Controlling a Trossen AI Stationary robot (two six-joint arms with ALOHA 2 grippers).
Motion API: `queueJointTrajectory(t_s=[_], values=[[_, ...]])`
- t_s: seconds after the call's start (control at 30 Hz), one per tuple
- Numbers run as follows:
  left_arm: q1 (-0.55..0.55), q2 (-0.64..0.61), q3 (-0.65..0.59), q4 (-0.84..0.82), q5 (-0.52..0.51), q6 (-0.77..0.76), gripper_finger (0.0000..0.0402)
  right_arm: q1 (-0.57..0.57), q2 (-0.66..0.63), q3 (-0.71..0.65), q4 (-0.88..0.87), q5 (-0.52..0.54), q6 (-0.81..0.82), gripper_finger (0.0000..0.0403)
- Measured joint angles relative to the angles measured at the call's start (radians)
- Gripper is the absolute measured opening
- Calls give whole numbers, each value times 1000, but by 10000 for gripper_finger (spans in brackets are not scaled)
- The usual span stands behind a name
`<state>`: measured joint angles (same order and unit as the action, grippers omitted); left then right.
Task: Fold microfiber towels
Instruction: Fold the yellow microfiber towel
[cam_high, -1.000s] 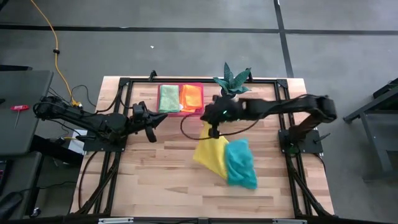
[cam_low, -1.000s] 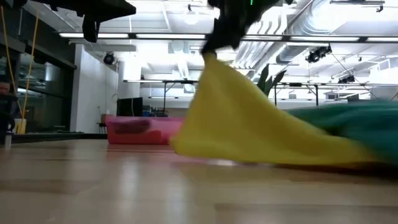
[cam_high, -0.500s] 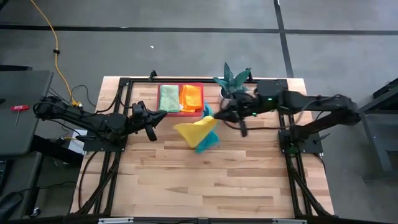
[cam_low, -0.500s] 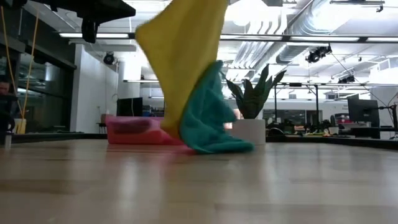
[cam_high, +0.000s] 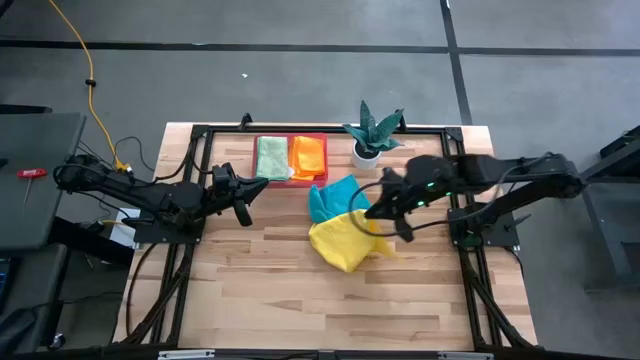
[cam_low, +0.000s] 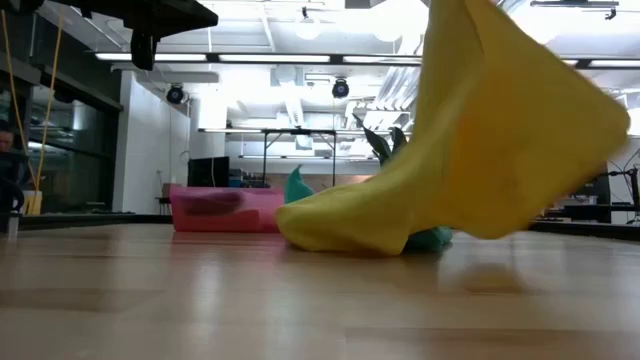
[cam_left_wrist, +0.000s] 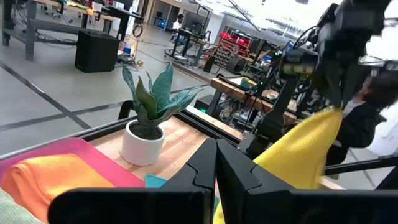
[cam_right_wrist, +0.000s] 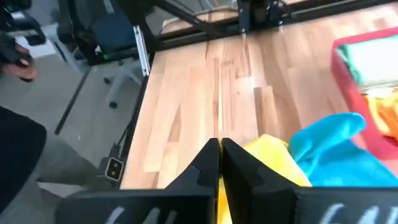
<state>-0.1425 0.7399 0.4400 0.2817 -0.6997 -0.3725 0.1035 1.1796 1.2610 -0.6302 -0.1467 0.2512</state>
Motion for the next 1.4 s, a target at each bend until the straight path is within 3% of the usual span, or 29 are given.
queueJointTrajectory(t_s=[0.1,0.3,0.37,0.43,0.53,0.63,0.87,1.17,1.3,1.4], values=[[0,1,0,0,18,-18,1,2,76,0,99,-35,-16,0],[-1,21,0,1,64,-19,1,-26,235,0,533,-171,7,0],[-1,26,0,1,98,-20,1,-47,266,0,626,-119,37,0],[-4,27,0,-1,127,-20,1,-77,273,0,658,4,63,0],[-16,27,0,-1,142,-17,4,-132,269,0,635,185,148,0],[-32,27,0,-11,139,7,15,-179,270,0,572,271,260,0],[-51,133,0,-35,118,-30,61,-225,274,0,518,288,354,0],[-126,472,14,9,135,-304,132,-235,274,0,420,282,343,0],[-196,572,101,17,163,-354,153,-255,274,0,374,282,333,0],[-241,633,203,-70,161,-288,158,-274,274,0,362,282,330,0]])
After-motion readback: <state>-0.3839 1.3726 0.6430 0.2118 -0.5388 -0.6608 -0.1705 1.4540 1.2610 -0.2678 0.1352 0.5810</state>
